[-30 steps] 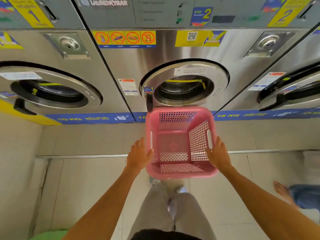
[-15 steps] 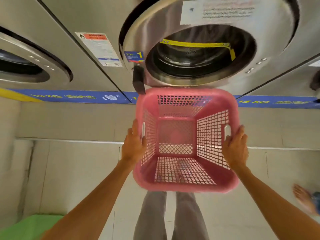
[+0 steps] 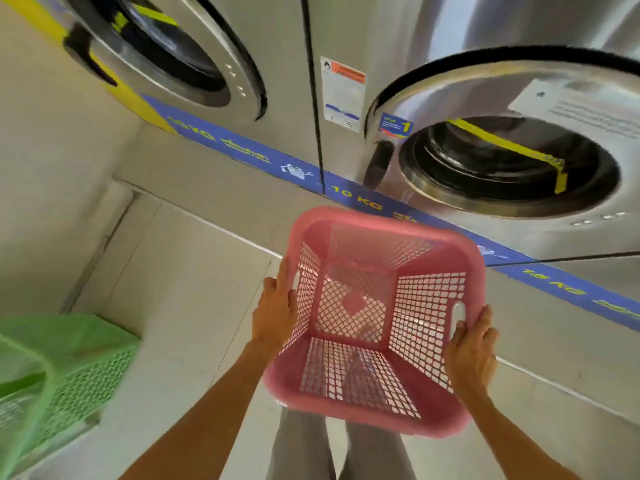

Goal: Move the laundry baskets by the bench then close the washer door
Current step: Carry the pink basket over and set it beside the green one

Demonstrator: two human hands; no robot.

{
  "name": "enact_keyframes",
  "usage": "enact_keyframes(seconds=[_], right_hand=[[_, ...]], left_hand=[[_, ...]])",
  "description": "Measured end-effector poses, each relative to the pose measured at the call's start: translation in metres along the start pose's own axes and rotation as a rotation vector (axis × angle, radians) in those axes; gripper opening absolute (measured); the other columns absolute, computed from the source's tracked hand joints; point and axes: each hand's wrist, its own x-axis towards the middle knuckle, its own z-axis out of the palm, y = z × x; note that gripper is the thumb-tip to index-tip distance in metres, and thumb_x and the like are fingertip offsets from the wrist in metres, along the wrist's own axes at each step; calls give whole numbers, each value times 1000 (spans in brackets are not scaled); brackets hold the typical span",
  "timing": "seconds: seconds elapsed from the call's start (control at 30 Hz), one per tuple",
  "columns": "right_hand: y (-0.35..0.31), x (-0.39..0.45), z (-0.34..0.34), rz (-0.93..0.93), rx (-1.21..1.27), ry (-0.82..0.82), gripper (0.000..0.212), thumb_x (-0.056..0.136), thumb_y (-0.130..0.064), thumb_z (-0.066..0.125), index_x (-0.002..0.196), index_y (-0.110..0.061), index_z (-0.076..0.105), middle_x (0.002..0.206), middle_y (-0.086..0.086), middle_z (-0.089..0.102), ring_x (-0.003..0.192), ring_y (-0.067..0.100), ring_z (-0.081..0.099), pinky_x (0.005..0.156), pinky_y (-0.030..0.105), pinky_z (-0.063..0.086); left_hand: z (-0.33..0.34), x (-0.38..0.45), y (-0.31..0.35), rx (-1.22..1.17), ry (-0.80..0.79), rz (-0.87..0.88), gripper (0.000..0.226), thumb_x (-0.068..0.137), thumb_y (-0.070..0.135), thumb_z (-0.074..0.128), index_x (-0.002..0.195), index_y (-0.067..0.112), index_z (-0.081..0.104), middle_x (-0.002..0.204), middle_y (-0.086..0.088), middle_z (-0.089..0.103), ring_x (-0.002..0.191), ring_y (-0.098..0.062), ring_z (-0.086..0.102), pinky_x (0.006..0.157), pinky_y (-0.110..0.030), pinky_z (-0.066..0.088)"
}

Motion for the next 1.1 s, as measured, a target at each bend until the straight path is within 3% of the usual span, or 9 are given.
enact_keyframes(seconds=[0.07, 0.23, 0.37, 0.53, 0.63, 0.77, 0.9, 1.1], right_hand=[[-24, -20, -16, -55, -18, -49, 56, 103, -31, 38, 153, -20, 17, 116, 24, 46, 81, 53, 62, 66, 55, 50], [-107, -84, -61, -269, -18, -170, 57, 104, -30, 38, 156, -13, 20, 122, 28, 48, 90, 55, 62, 74, 57, 51], [-185, -134, -77, -490, -27, -240, 58, 105, -30, 38, 157, -10, 22, 129, 27, 49, 92, 50, 64, 75, 51, 54], [-278, -176, -80, -770, -7, -420, 61, 105, -35, 40, 158, -14, 20, 137, 24, 46, 110, 44, 59, 85, 47, 51], [-333, -208, -82, -919, 8, -443, 63, 105, -38, 37, 159, -12, 18, 138, 25, 45, 110, 46, 58, 85, 48, 51], [-392, -250, -83, -1061, 8, -468, 62, 105, -37, 38, 158, -12, 18, 140, 23, 45, 112, 43, 58, 85, 46, 51], [-449, -280, -84, -1204, 71, -468, 60, 104, -36, 42, 155, -11, 23, 136, 20, 49, 113, 39, 59, 86, 44, 50], [-534, -303, -69, -1292, 116, -441, 60, 103, -54, 34, 150, -18, 29, 130, 14, 55, 108, 34, 60, 77, 38, 48]], left_hand=[[-35, -35, -13, -31, 42, -54, 61, 105, 39, 38, 156, 42, 6, 114, -5, 50, 77, -12, 56, 59, -25, 52], [-131, -131, -48, -102, 256, -237, 60, 104, 30, 44, 157, 37, 17, 115, -9, 51, 79, -21, 59, 67, -40, 58], [-180, -196, -99, -145, 434, -413, 62, 102, 30, 48, 157, 34, 20, 113, -7, 49, 79, -17, 53, 64, -36, 50], [-225, -246, -156, -192, 632, -526, 63, 100, 26, 52, 157, 32, 25, 106, -6, 50, 80, -17, 51, 64, -32, 43], [-259, -266, -187, -197, 717, -585, 61, 100, 27, 53, 156, 31, 29, 102, -5, 50, 80, -15, 47, 62, -24, 35], [-290, -289, -220, -236, 813, -654, 59, 100, 25, 53, 155, 26, 32, 105, -10, 54, 82, -19, 51, 66, -33, 40], [-320, -292, -248, -285, 904, -661, 58, 100, 21, 53, 154, 20, 34, 106, -13, 55, 78, -19, 50, 63, -34, 43], [-359, -268, -288, -294, 944, -684, 58, 101, 25, 52, 155, 19, 33, 102, -10, 52, 76, -19, 50, 63, -32, 42]])
